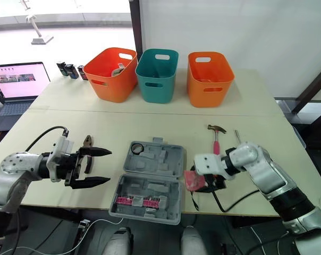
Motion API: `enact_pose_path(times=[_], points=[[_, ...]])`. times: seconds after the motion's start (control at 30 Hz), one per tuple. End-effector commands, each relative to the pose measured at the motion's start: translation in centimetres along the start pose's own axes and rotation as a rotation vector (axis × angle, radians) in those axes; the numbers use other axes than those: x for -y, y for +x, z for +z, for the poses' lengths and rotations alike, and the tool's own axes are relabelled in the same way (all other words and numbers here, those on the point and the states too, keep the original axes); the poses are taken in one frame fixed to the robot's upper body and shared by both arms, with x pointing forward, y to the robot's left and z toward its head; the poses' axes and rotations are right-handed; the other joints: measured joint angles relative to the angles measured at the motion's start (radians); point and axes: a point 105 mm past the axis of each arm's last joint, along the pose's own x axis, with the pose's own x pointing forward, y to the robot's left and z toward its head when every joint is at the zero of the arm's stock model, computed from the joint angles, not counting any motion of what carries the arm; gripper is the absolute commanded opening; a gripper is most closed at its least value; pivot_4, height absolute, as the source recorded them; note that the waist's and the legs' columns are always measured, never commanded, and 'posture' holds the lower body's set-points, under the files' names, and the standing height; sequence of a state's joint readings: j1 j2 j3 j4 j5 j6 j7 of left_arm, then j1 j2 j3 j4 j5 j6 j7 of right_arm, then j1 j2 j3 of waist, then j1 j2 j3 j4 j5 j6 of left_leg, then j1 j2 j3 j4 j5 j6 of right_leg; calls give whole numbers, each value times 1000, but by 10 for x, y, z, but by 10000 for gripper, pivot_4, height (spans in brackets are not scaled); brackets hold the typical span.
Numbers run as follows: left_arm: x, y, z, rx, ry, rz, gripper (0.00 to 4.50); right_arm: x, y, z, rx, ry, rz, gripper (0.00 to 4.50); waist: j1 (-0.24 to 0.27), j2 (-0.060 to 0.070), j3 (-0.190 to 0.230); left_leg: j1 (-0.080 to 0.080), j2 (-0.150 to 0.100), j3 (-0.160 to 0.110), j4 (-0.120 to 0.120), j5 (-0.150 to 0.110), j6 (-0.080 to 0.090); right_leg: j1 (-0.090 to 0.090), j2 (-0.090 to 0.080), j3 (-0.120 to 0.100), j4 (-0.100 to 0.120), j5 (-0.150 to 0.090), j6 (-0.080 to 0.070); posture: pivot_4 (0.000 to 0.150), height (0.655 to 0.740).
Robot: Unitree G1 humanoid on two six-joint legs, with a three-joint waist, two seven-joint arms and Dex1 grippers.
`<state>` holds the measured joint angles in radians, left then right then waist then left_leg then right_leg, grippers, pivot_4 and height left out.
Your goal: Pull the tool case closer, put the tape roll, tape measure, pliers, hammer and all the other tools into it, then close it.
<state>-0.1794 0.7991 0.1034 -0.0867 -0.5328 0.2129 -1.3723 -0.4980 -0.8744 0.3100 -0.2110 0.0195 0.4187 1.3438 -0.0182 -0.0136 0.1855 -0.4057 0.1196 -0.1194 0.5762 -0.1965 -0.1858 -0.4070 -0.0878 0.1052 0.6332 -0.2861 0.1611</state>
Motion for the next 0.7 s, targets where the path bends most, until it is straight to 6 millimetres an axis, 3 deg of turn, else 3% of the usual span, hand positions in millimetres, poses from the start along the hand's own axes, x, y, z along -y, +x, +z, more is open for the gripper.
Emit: enact_pose_path(times=[0.03,0.13,0.2,0.37,0.7], points=[[-3,-1,5,2,29,3,45000,20,-4,27,-16,21,-101,30051,1,0,0,0,0,0,0,0,0,0,0,0,0,0,0,1500,7400],[-5,1,4,4,31,4,45000,42,7,47,0,61,-163,30051,-1,0,0,0,0,0,0,0,0,-1,0,0,0,0,0,1500,7400],[-5,3,4,7,33,4,45000,45,17,46,-72,120,-138,30051,-1,0,0,-1,0,0,0,0,0,-1,0,0,0,0,0,1500,7400],[-7,4,2,6,34,11,45000,63,38,51,-185,71,-148,30051,0,0,0,-2,0,0,0,0,0,-2,0,0,0,1,2,1500,7400],[-5,3,1,16,21,22,45000,70,58,41,-301,28,-115,30051,-3,0,0,-2,0,0,0,0,0,-3,0,0,1,2,3,1500,7400]])
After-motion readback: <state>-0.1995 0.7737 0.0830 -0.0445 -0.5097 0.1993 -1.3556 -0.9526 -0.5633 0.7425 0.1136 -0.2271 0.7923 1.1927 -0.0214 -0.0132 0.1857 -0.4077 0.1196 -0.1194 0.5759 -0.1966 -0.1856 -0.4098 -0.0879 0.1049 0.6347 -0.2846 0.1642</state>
